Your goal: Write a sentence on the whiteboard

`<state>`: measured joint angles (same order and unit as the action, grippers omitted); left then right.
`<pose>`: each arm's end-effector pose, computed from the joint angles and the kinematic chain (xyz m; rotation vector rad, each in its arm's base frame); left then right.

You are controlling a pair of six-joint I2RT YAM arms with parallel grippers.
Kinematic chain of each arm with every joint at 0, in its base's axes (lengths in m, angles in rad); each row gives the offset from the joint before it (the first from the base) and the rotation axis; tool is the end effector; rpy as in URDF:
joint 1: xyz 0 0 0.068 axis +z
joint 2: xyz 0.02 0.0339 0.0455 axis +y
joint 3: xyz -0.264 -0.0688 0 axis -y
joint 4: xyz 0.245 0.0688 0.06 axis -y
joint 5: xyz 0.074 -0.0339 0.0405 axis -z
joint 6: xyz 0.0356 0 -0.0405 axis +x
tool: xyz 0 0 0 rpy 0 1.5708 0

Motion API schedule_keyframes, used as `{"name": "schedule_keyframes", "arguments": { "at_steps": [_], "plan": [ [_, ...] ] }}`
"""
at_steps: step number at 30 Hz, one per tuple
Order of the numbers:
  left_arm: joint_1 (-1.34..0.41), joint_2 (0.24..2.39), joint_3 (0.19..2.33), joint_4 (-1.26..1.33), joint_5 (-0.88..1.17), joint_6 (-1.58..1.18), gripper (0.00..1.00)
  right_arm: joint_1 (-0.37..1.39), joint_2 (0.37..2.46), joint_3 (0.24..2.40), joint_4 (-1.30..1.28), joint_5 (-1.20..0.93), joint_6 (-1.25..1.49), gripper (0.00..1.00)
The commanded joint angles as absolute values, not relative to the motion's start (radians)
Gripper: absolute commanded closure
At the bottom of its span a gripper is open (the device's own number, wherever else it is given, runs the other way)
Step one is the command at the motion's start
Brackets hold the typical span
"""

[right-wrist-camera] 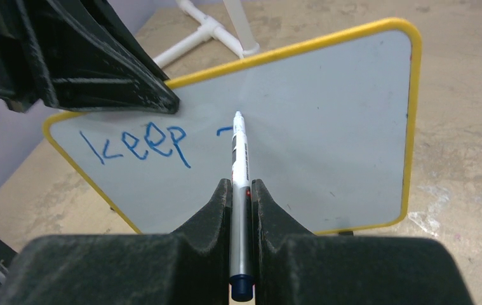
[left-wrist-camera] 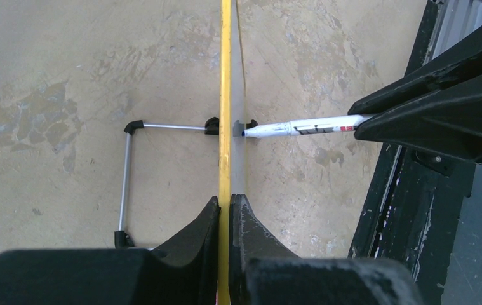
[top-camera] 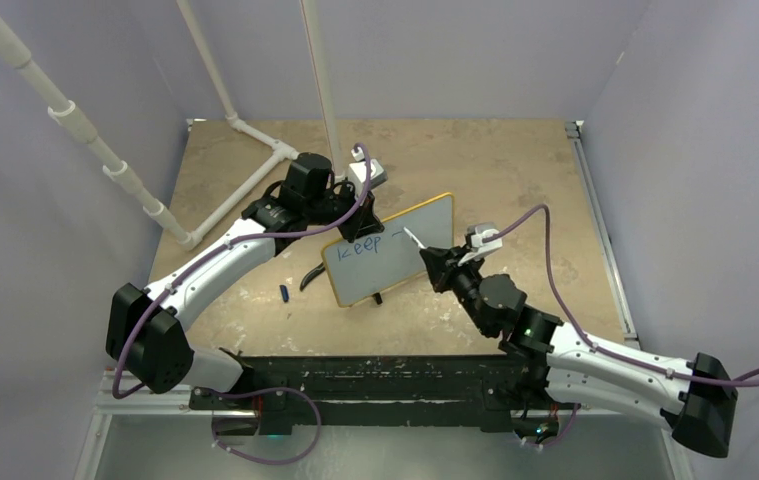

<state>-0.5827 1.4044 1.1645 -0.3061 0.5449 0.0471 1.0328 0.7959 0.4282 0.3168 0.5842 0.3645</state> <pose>0.2552 -0.1903 0.3197 0.9781 1.9217 -0.8910 0.1137 0.1523 0.2648 -0.0919 1.6446 0.6034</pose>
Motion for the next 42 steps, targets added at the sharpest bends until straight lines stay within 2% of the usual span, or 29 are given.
{"name": "schedule_keyframes", "arguments": {
  "at_steps": [1,15,42],
  "plan": [
    [-0.585,1.397,1.152,-0.298,0.574,0.071,1.0,1.029,0.753,0.446,0.4,0.568,0.326,1.0],
    [-0.584,1.402,1.152,-0.295,0.583,0.071,1.0,1.029,0.823,0.467,0.433,0.557,0.294,1.0],
    [-0.585,1.399,1.155,-0.294,0.586,0.069,1.0,1.029,0.857,0.42,0.294,0.525,0.421,1.0]
  ]
}}
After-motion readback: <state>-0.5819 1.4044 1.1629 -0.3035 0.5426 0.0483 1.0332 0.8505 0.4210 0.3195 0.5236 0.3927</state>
